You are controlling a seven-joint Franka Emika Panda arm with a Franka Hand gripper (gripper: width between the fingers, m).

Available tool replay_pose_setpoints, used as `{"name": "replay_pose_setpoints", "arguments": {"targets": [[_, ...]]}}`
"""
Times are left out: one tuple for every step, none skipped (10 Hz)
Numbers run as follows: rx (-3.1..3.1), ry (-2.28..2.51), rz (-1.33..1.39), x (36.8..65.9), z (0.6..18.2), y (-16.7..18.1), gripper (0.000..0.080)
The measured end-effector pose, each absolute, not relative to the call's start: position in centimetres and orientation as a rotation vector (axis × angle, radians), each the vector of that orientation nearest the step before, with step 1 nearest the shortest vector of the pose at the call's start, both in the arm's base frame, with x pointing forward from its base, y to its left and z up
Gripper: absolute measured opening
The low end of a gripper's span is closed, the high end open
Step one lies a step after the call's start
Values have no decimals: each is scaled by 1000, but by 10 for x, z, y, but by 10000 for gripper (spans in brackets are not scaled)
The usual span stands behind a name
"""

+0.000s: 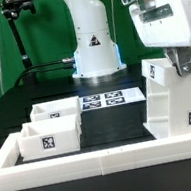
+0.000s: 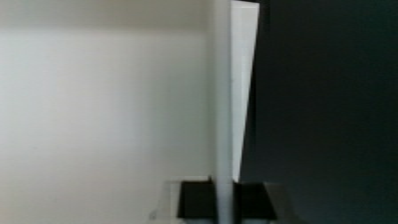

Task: Assemble drawer

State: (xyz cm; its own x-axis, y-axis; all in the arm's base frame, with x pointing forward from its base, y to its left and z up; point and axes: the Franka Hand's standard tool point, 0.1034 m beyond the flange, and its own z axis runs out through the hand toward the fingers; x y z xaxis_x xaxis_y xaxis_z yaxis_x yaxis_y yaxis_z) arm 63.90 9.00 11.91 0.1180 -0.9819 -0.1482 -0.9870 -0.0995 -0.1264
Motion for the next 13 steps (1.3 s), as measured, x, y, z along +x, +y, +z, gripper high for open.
{"name": "replay_pose_setpoints", "arguments": {"targets": [[-2195,1965,35,639,119,90,38],[-2194,1965,34,639,119,90,38],[-2197,1963,34,639,119,90,38],[-2202,1958,34,639,118,90,136],[-2206,1954,34,639,118,91,302],[-2208,1951,34,639,118,91,302],[-2210,1949,34,639,118,92,479],[-2213,1946,34,639,118,92,479],[-2215,1943,34,638,118,93,610],[-2217,1941,34,638,118,93,638],[-2220,1937,34,638,118,93,638],[-2224,1933,33,638,118,93,648],[-2248,1902,29,638,119,93,648]]}}
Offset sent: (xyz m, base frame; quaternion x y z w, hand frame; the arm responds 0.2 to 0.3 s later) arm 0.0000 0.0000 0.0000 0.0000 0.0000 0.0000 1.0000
